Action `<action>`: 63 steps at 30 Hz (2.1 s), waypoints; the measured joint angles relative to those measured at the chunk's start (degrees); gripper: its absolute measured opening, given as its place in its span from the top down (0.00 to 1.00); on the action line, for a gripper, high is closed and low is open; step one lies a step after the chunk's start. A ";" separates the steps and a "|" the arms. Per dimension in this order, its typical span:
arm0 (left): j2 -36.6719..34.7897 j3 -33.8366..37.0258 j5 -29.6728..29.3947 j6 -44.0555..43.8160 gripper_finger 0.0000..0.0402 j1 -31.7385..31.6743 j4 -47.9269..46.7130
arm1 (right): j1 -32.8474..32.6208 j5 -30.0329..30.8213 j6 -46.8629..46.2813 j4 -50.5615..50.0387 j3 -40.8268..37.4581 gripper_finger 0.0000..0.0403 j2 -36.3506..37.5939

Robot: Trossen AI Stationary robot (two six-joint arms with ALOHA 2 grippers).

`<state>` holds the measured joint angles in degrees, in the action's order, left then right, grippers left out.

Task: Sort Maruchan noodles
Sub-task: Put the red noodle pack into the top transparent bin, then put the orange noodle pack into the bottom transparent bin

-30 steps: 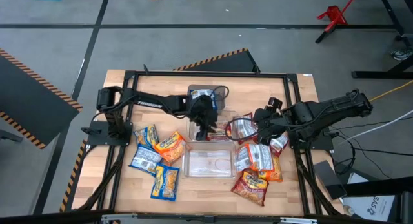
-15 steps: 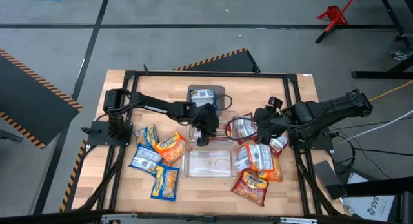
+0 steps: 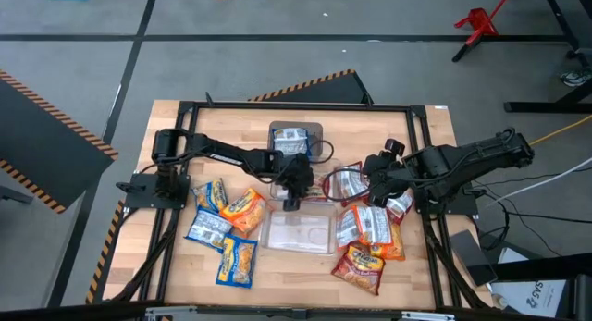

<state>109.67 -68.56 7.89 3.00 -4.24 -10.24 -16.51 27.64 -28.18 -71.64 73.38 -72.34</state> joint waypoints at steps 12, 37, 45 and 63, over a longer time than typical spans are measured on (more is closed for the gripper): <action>-2.21 -4.62 0.25 -4.00 0.79 0.04 -2.35 | 0.00 -0.21 -0.19 -0.02 0.00 0.48 0.00; -41.40 8.32 -20.40 -31.44 0.63 13.25 -39.30 | 0.00 -5.60 0.23 1.87 0.00 0.48 0.00; -39.76 23.00 -18.32 -37.72 0.47 11.29 -33.52 | 0.00 -6.93 1.44 2.74 0.00 0.48 0.00; -39.98 39.10 -8.09 -43.36 0.31 3.86 -13.83 | 0.00 -7.79 1.49 4.27 0.02 0.47 0.00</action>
<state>69.69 -29.46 -0.21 -40.36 -0.38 -24.07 -16.51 19.86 -26.70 -67.37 73.41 -72.34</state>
